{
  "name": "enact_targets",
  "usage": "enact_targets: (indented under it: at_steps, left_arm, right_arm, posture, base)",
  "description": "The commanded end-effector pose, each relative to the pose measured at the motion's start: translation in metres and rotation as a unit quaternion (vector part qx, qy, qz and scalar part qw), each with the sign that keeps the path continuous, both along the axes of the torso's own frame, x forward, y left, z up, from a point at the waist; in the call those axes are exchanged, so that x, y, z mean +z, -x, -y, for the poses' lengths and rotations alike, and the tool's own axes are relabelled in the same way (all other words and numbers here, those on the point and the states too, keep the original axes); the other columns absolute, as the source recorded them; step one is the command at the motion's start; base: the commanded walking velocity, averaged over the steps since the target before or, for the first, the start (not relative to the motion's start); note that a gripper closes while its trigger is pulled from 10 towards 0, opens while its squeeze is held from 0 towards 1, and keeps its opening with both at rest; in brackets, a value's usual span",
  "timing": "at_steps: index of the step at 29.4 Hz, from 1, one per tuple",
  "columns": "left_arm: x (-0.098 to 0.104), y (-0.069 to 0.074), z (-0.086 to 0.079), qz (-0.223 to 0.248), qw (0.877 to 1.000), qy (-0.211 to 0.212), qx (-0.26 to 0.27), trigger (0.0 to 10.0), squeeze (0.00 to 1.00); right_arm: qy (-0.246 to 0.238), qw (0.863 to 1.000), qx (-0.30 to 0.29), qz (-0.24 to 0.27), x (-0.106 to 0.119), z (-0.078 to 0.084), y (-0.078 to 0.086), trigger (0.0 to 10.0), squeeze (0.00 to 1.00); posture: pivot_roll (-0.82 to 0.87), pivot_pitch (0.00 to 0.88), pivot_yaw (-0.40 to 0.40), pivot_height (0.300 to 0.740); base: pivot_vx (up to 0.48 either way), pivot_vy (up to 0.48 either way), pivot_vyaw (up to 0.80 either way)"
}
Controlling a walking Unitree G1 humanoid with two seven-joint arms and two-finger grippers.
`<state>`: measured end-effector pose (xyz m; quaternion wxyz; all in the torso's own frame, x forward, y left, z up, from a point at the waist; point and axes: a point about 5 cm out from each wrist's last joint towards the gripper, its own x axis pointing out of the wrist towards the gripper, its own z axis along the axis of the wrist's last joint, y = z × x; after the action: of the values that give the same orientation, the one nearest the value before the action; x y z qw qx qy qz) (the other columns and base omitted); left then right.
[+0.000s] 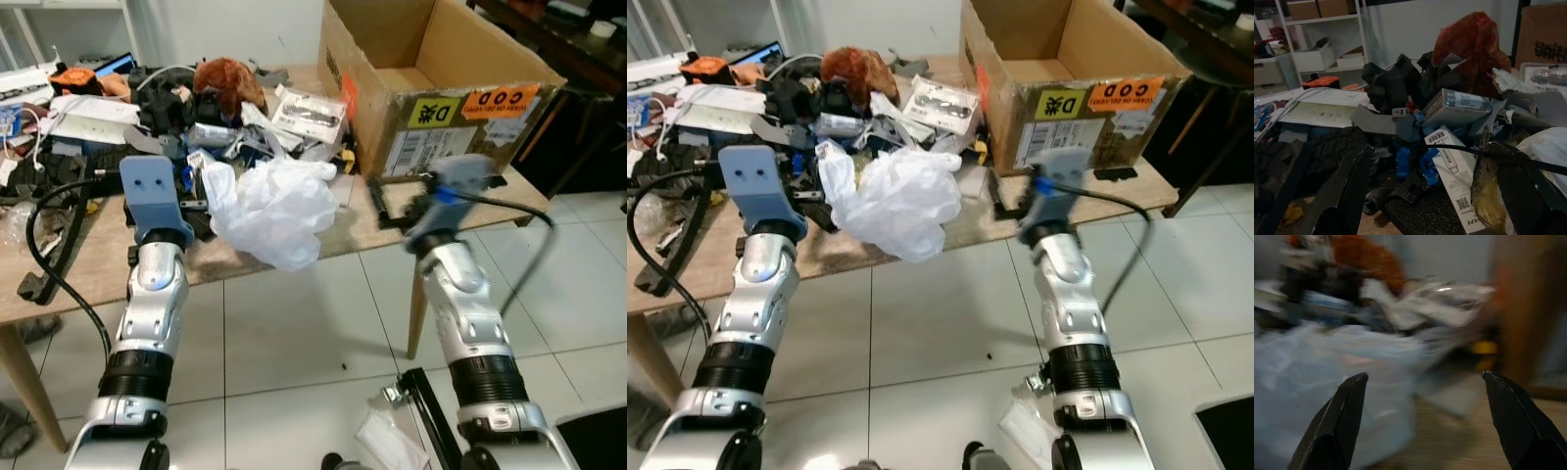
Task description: Picking trash to rubbish bin
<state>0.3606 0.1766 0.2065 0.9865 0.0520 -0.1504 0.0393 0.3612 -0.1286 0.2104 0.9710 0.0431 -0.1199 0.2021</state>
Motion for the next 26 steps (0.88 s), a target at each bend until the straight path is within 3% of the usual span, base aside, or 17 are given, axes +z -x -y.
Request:
enact_targets:
  at_steps: [1,9,11,12,19,22,26]
  left_arm:
    - [0.000,0.001,0.001,-0.001,1.000,-0.003,-0.013,10.0,0.00]
    - [0.008,0.001,0.005,0.011,0.998,-0.036,-0.041,10.0,0.00]
    - [0.014,0.007,0.002,0.021,0.997,-0.056,-0.051,10.0,0.00]
    - [0.012,0.013,-0.008,0.019,0.997,-0.066,-0.034,10.0,0.00]
    - [0.001,0.022,-0.018,0.000,0.998,-0.058,-0.011,10.0,0.00]
    - [0.003,0.024,-0.009,0.003,0.998,-0.056,-0.027,10.0,0.00]
    - [0.002,0.021,0.002,0.001,0.997,-0.048,-0.053,10.0,0.00]
  right_arm:
    - [-0.021,0.997,0.074,0.002,0.004,-0.008,0.005,10.0,0.00]
    - [-0.002,0.996,0.086,0.000,0.006,0.000,0.003,10.0,0.00]
    - [-0.009,0.996,0.085,-0.020,0.004,0.000,0.001,10.0,0.00]
    - [0.010,0.996,0.082,-0.038,-0.003,-0.003,-0.002,10.0,0.00]
    - [0.016,0.993,0.056,-0.103,-0.026,-0.001,-0.008,10.0,0.00]
    - [-0.008,0.990,0.025,-0.142,-0.043,0.009,-0.009,10.0,0.00]
    - [-0.030,0.988,0.054,-0.141,-0.045,0.008,-0.002,10.0,0.00]
  posture:
    - [0.03,0.184,-0.024,0.740]
    - [0.05,0.213,-0.070,0.740]
    - [0.05,0.209,-0.075,0.740]
    - [0.05,0.210,-0.095,0.740]
    - [0.05,0.202,-0.084,0.740]
    - [0.05,0.211,-0.059,0.740]
    - [0.05,0.212,-0.047,0.740]
  base:
    - [0.000,0.000,0.00]
    - [0.000,0.000,0.00]
    - [0.000,0.000,0.00]
    - [0.000,0.000,0.00]
    - [0.000,0.000,0.00]
    - [0.000,0.000,0.00]
    - [0.000,0.000,0.00]
